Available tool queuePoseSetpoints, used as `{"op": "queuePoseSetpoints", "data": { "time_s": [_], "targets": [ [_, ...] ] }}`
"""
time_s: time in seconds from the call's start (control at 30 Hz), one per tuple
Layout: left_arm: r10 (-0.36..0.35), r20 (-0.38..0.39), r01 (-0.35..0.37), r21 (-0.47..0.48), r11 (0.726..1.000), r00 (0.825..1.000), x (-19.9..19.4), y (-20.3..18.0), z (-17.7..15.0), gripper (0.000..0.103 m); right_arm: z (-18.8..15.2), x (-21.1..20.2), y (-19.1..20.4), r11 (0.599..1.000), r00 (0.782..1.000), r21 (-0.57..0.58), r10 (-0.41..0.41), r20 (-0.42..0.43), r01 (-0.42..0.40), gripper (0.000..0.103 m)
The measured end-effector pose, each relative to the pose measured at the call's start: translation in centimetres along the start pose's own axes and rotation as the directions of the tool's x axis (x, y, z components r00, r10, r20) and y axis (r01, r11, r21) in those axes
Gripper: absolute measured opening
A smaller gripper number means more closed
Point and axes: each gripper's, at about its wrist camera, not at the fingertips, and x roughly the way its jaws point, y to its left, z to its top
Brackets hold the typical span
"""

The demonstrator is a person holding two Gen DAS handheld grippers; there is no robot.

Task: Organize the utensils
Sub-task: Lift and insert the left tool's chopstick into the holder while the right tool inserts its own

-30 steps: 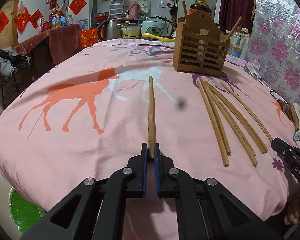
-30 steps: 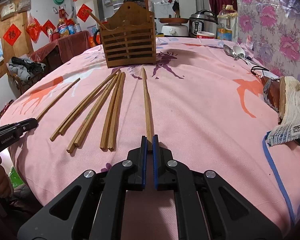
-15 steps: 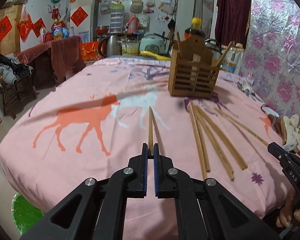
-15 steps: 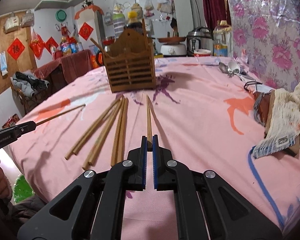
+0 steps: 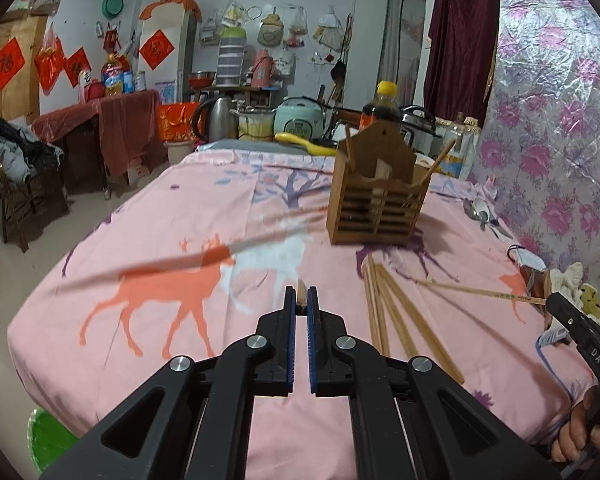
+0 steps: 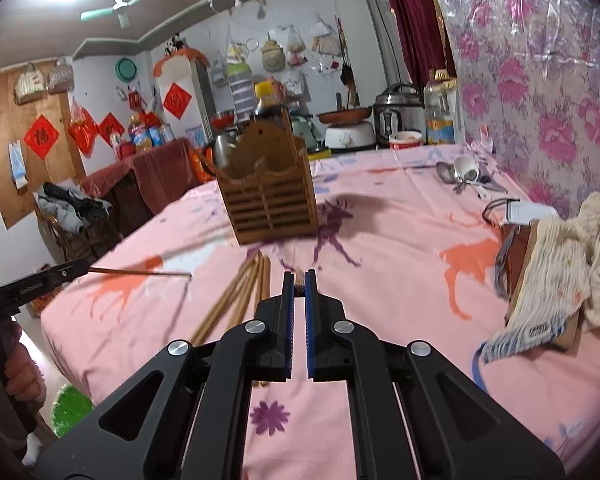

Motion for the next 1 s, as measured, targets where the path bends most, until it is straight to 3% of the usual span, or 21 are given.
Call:
{"op": "queuePoseSetpoints", "data": {
  "time_s": [0.23, 0.57, 1.0],
  "targets": [
    [-0.032, 0.011, 0.032, 0.032, 0.999, 0.999, 0.2, -1.6, 3.0, 0.006, 2.7, -0.5, 0.9, 0.999, 0.999, -0.028, 0.019, 0.041, -0.018, 0.006],
    [-0.09, 0.014, 0.09, 0.049, 0.995, 0.996, 2.1, -3.7, 7.3, 0.006, 5.7, 1.0, 2.1, 0.997, 0.998, -0.059, 0.049, 0.034, -0.047, 0.006],
    [-0.118, 0.078, 0.113, 0.074, 0.991, 0.99, 5.0, -6.1, 15.4, 0.006, 12.2, 5.9, 5.3, 0.983, 0.996, -0.176, 0.067, 0.058, -0.056, 0.006]
  ]
}}
